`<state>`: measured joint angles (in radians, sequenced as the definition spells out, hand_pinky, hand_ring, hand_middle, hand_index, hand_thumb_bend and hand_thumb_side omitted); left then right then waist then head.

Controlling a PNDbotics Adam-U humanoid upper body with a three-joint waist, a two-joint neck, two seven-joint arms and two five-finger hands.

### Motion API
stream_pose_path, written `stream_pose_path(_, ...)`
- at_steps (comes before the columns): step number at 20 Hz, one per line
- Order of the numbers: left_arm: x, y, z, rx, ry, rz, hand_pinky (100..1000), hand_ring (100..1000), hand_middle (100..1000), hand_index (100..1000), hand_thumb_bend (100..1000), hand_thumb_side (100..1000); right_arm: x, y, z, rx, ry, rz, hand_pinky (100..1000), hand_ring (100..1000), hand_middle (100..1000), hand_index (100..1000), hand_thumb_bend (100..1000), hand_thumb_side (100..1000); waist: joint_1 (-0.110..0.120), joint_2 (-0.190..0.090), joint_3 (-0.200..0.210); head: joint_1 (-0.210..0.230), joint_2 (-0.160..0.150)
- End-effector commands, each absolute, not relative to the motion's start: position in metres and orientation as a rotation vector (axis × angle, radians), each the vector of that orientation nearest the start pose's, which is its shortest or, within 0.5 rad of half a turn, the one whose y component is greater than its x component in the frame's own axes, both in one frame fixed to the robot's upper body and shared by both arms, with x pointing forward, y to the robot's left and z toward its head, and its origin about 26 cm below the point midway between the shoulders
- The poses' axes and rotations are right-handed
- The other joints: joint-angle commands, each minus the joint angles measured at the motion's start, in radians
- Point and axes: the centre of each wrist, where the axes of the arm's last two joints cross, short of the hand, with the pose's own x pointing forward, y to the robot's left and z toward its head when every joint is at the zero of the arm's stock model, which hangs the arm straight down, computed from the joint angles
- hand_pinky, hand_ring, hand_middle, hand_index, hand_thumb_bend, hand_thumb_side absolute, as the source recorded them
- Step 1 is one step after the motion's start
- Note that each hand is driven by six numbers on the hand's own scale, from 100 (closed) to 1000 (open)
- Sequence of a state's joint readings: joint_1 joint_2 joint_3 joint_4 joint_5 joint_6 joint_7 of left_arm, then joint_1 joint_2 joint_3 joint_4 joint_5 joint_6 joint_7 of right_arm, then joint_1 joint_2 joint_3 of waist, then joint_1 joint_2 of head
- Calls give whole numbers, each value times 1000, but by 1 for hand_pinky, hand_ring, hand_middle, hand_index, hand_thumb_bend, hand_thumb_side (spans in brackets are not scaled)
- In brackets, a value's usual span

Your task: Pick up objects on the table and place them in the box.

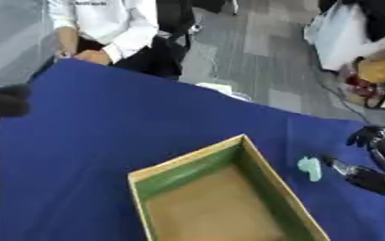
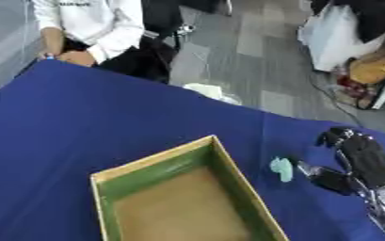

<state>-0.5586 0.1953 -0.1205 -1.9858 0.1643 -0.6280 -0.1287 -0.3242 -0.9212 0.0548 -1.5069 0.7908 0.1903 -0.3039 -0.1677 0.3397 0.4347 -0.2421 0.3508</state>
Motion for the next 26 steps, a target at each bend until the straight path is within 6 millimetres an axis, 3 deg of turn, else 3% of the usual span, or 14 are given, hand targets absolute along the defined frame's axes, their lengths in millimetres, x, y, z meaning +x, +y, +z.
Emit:
stream_pose_path(1,309,180,260,508,3041,484,843,680,925,959,1000,718,336,-426,209,-1797,-1447,917,273,444,458,597,604,1000,9,-11,-9,-12,-12)
stream_pose_path(8,309,179,261,517,3034,475,843,681,924,959,1000,716,337,-425,208,-1795,-1442,915,255,423,423,592,618,1000,8,-2,-16,-13,-6)
stream_pose_path(18,309,175,265,538,3018,459,843,684,923,959,1000,712,336,-409,216,-1784,-1592,921,232,401,401,551,613,1000,-4,-2,-12,-10,-9)
stream_pose_path(22,309,176,267,539,3015,451,843,686,922,958,1000,709,333,-404,223,-1785,-1625,925,234,399,398,544,610,1000,-10,-7,-12,-5,25)
stream_pose_path(24,309,176,267,539,3013,445,843,687,922,957,1000,709,332,-401,226,-1782,-1636,930,235,399,399,544,611,1000,-12,-8,-11,24,38)
stream_pose_path(26,309,176,268,538,3011,441,843,687,922,957,1000,708,332,-398,227,-1779,-1644,938,235,399,399,539,615,1000,-12,-8,-10,97,33)
